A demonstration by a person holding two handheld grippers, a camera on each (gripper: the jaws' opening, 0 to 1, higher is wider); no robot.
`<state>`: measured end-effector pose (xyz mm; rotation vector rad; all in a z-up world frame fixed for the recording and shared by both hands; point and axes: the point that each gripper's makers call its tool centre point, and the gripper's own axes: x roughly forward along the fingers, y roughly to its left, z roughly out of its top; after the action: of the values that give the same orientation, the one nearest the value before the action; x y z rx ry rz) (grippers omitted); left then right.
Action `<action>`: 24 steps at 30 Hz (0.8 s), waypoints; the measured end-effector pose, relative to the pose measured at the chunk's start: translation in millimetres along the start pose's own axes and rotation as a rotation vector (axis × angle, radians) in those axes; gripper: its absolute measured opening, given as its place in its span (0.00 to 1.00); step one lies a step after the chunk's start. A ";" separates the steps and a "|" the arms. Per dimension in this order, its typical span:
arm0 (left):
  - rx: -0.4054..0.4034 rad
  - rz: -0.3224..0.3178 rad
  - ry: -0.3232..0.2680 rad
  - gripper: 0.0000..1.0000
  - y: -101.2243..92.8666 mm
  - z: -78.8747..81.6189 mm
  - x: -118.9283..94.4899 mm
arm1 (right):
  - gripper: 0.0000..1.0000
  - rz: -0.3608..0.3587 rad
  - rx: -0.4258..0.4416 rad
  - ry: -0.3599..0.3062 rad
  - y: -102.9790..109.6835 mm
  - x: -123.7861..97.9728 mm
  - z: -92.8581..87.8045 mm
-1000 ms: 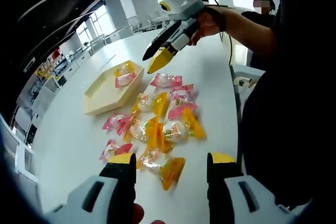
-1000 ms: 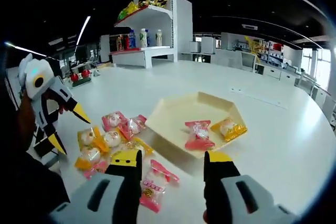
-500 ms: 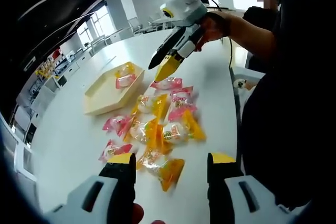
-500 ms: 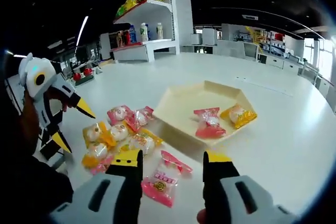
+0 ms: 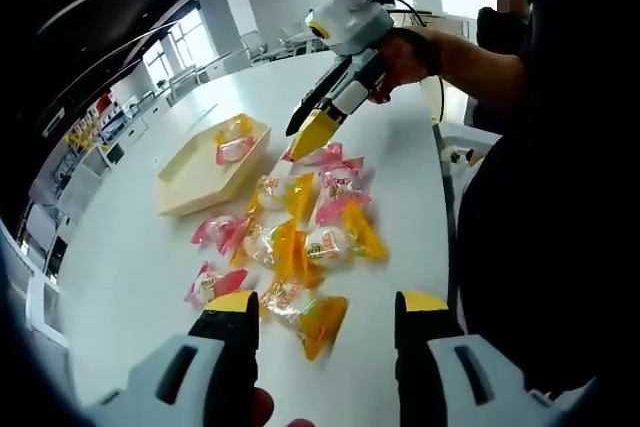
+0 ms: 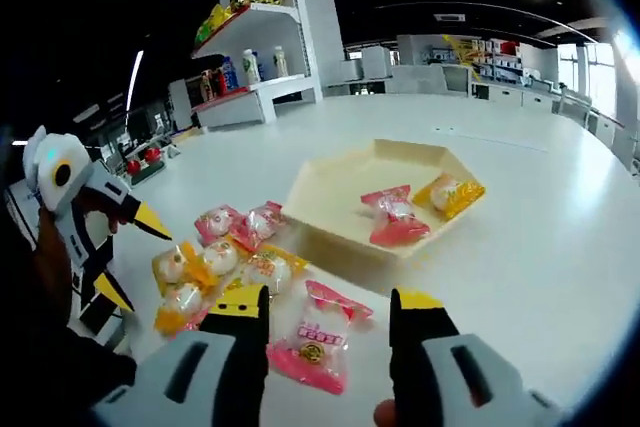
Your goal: Pick up the marshmallows scattered on the table and place them into the bowl on the table
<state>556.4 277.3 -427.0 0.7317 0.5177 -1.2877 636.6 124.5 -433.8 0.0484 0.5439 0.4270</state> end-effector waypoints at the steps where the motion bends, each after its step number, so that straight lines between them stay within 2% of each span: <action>1: 0.000 -0.010 -0.014 0.55 -1.8 3.4 -0.5 | 0.45 -0.006 0.006 -0.001 -0.8 0.5 -0.9; 4: 0.002 -0.014 -0.025 0.55 -2.3 6.5 -0.3 | 0.43 -0.017 -0.003 0.005 -1.8 1.5 -4.3; 7: 0.003 -0.010 -0.010 0.55 -0.6 2.8 0.9 | 0.43 -0.028 -0.020 0.010 -0.6 1.4 -6.8; 13: 0.007 -0.003 -0.005 0.55 -0.1 1.8 2.5 | 0.44 -0.021 0.012 0.001 2.8 6.3 -9.9; 18: 0.023 -0.018 -0.011 0.55 -3.9 6.0 2.3 | 0.43 -0.025 0.005 -0.001 5.0 8.0 -14.2; 24: 0.006 -0.005 -0.001 0.56 0.0 2.5 3.5 | 0.42 -0.031 -0.013 0.006 5.5 6.0 -16.0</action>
<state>557.1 273.1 -427.8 0.7356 0.5151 -1.2943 630.9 130.9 -449.6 0.0261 0.5467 0.4008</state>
